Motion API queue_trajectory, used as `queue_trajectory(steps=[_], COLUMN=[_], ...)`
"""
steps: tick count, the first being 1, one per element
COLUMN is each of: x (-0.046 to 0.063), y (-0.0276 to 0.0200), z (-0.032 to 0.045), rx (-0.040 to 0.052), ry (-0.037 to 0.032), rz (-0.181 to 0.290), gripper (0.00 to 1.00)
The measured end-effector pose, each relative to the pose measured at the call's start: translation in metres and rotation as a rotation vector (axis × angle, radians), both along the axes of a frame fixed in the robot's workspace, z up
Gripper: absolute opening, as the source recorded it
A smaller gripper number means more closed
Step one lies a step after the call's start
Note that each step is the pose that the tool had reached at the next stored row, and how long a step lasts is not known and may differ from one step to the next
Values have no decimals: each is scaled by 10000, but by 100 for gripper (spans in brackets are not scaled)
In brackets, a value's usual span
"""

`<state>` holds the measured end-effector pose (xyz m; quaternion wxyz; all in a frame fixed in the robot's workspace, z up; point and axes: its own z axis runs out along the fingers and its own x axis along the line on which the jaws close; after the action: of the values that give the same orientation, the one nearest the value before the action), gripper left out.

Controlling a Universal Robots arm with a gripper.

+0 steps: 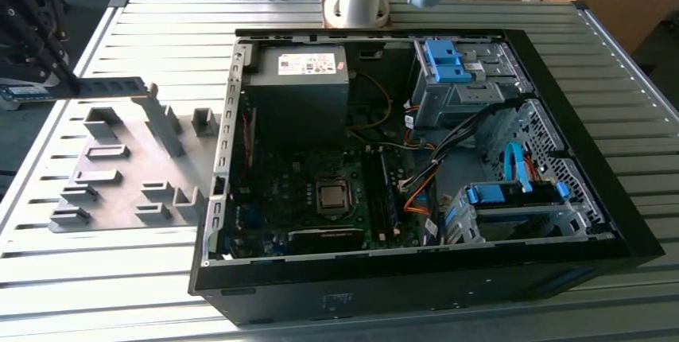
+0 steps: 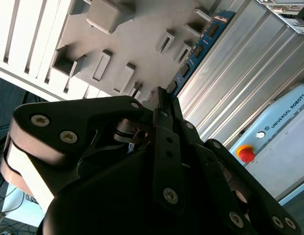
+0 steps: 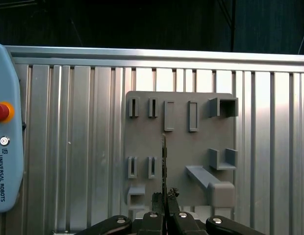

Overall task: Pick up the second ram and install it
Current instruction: 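Pick up the second ram and move it above second insertion slot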

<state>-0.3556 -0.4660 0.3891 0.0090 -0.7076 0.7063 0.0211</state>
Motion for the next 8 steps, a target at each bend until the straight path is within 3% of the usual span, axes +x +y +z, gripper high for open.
queue_trajectory(steps=[8], x=[33], y=[0], z=[0], rx=[0], ry=[0], rz=[0], gripper=[14])
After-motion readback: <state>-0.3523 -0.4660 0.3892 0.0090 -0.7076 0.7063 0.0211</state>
